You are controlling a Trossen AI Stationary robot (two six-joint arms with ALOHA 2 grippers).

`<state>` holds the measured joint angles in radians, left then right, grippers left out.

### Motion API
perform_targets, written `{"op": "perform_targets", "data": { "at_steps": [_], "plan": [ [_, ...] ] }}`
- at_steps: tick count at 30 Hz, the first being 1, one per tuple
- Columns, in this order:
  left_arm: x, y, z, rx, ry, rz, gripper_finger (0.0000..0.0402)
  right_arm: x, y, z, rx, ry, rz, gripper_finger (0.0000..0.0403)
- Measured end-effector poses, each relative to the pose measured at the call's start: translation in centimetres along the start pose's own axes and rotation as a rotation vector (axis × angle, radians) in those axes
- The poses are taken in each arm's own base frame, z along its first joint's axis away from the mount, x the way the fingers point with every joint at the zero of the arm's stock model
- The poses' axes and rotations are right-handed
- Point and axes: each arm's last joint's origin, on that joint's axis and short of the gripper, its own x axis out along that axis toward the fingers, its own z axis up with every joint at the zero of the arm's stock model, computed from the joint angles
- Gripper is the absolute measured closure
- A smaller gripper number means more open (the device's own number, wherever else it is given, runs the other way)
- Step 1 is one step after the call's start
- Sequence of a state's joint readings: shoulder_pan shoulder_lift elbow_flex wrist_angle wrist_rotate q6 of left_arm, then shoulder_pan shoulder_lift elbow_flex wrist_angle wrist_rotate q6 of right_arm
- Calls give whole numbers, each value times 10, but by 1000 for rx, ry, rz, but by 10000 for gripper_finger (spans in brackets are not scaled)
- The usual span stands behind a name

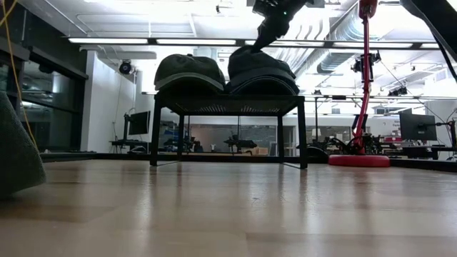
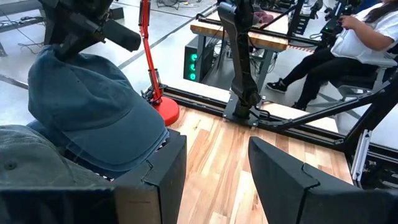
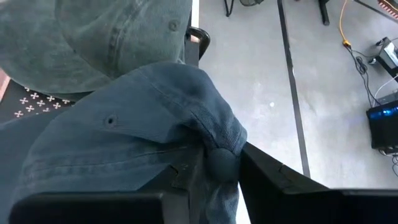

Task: Pick & Place hat
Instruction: Stack the dark blue cap on top of the other dark blue caps on the shelf, then stack the dark green cap on top of the other dark green caps on the shelf

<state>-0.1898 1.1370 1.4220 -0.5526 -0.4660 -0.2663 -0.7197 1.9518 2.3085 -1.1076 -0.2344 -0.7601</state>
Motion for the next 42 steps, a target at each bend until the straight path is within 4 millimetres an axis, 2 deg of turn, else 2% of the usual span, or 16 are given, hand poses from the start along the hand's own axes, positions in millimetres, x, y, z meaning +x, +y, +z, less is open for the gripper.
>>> {"op": "perform_targets", "data": {
  "at_steps": [6,12,24,29,34,38,42],
  "plan": [
    [0,0,0,-7,1,-3,231,-1,-2,-1,43,43,-65,311],
    [0,0,0,-27,0,-3,231,-18,2,5,72,7,-72,294],
    [0,0,-1,-23,13,1,231,-38,15,15,159,24,-124,188],
    [-1,3,-11,-55,107,32,231,-74,34,27,189,-8,-168,167],
    [-4,8,-28,-133,289,51,231,-116,57,37,216,-57,-190,165],
    [-7,11,-43,-260,461,83,231,-148,77,41,262,-123,-172,164],
    [-11,7,-58,-433,640,139,231,-171,97,42,311,-152,-123,165]
  ]
}}
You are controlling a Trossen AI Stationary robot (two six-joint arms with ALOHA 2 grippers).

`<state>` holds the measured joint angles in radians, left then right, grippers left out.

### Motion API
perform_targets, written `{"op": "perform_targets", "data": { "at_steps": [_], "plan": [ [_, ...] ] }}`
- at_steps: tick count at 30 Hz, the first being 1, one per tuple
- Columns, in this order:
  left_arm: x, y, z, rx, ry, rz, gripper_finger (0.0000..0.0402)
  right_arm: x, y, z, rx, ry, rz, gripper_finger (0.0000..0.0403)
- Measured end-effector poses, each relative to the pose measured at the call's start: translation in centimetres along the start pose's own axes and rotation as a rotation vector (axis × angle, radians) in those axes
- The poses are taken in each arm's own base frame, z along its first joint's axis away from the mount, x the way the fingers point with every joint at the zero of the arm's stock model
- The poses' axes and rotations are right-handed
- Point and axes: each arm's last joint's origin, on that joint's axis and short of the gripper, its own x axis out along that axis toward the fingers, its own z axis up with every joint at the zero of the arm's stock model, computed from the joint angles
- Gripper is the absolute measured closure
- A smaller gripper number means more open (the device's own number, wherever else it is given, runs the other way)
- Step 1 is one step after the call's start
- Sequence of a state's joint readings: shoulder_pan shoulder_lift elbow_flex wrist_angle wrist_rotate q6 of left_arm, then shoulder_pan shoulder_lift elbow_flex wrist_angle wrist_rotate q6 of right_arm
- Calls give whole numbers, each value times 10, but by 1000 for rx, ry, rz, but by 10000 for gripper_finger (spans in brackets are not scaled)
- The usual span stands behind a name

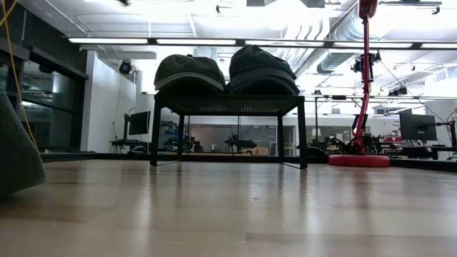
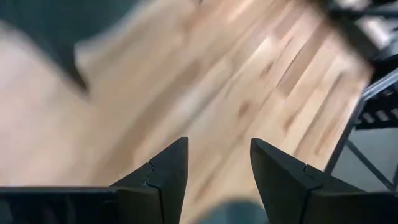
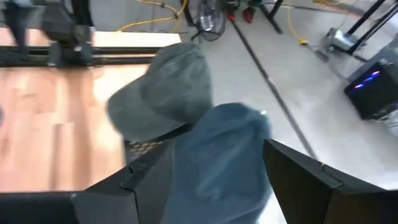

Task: Pick & Place hat
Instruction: Stack the dark green cap on top of the other dark green caps on the shelf

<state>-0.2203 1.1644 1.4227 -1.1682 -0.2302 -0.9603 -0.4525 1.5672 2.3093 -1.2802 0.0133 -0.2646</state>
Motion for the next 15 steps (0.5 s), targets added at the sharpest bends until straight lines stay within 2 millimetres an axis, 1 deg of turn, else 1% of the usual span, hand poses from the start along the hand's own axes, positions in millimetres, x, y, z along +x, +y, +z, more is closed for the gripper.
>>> {"op": "perform_targets", "data": {
  "at_steps": [3,5,7,10,15],
  "plan": [
    [9,-2,-13,-129,125,73,231,-15,11,-4,25,16,22,164],
    [11,-4,-24,-187,198,134,231,-23,17,-6,32,36,30,165],
    [16,-10,-34,-231,252,175,231,-30,23,-10,30,55,41,164],
    [24,-23,-51,-260,313,212,231,-36,30,-13,11,84,48,164],
    [35,-45,-86,-315,379,279,231,-39,38,-16,-19,117,77,164]
  ]
}}
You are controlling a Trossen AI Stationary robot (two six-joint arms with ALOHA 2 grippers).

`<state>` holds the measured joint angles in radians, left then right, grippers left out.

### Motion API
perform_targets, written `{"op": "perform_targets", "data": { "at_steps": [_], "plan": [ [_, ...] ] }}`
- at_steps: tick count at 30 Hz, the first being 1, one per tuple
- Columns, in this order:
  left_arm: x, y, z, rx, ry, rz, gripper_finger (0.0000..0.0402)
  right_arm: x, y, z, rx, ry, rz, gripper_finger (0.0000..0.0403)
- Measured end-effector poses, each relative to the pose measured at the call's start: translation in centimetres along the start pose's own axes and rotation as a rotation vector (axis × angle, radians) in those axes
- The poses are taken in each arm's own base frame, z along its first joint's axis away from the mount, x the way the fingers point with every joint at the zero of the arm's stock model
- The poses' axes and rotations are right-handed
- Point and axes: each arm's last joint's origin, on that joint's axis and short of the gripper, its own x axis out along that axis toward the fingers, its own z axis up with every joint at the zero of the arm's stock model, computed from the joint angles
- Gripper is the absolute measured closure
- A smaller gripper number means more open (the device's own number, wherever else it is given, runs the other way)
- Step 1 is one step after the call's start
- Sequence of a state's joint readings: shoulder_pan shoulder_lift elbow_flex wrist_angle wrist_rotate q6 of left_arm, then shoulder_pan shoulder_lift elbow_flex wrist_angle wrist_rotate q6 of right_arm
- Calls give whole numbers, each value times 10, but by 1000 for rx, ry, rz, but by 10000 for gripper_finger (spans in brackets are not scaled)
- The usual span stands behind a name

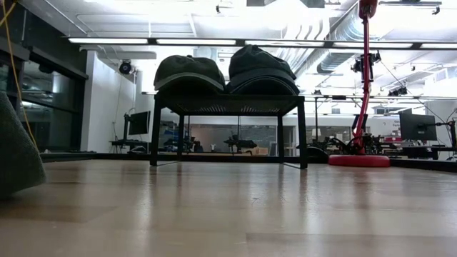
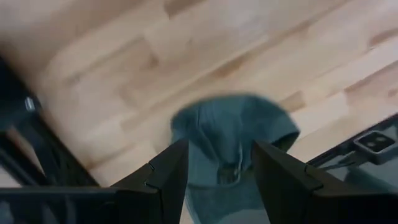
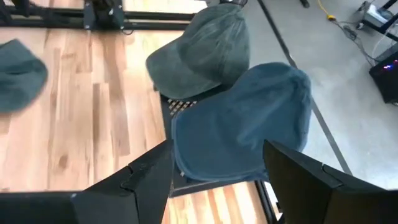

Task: Pick & Place hat
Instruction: Stack the dark green cap on top of the other dark green caps on the shelf

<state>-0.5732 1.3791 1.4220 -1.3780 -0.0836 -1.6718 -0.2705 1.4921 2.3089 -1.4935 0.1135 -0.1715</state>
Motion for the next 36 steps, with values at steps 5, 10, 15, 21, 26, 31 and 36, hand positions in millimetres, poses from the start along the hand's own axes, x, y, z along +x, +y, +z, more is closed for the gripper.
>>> {"op": "perform_targets", "data": {
  "at_steps": [5,10,15,21,26,31,36],
  "plan": [
    [21,-12,-42,-110,44,59,231,-1,6,0,-29,3,24,164],
    [46,-22,-86,-199,69,80,231,-2,9,0,-56,-2,34,164],
    [69,-26,-121,-285,74,107,231,-2,9,1,-64,-7,45,164],
    [95,-27,-144,-261,104,194,231,-2,9,1,-61,-7,50,164],
    [109,-25,-154,-239,88,248,231,-2,9,1,-40,-7,50,164],
    [118,-19,-159,-212,42,307,231,-2,10,1,-19,-7,51,164],
    [120,-12,-167,-180,25,321,231,-2,10,1,13,-5,50,164]
  ]
}}
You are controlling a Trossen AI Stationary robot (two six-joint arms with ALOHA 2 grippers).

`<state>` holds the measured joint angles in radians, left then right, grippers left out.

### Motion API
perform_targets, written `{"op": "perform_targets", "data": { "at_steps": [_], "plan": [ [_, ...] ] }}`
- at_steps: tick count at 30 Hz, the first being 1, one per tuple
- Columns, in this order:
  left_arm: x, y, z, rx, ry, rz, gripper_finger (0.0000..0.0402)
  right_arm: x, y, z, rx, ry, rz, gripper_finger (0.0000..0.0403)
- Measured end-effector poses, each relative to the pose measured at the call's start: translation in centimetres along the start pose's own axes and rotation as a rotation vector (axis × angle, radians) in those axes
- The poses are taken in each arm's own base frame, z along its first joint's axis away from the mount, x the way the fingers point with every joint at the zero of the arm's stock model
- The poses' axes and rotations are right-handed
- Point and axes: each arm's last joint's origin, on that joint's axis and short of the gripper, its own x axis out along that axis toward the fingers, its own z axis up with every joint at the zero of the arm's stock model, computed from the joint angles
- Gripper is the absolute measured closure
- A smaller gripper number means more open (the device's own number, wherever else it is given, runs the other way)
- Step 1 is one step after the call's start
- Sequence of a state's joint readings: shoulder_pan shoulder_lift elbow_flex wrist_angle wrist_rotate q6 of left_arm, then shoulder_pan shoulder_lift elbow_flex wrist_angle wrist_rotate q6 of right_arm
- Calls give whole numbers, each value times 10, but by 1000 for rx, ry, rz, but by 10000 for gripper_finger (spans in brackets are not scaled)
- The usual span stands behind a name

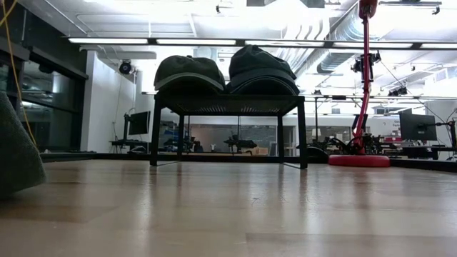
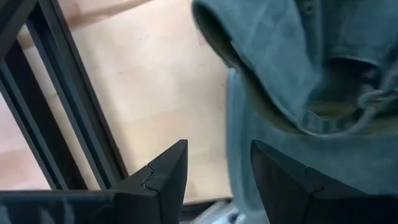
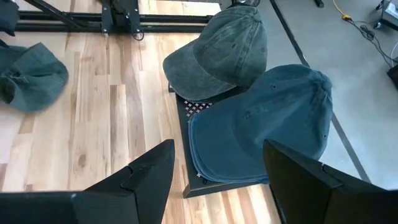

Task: Pick & Place hat
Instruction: Stack the dark green cap on top of the other dark green caps on the shelf

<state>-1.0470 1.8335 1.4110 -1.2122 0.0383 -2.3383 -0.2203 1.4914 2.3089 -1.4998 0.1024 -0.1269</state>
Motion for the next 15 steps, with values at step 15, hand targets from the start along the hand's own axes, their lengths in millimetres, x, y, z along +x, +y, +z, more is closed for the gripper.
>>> {"op": "perform_targets", "data": {
  "at_steps": [15],
  "plan": [
    [35,13,-15,76,-18,-124,231,0,-1,0,92,3,-32,164]
  ]
}}
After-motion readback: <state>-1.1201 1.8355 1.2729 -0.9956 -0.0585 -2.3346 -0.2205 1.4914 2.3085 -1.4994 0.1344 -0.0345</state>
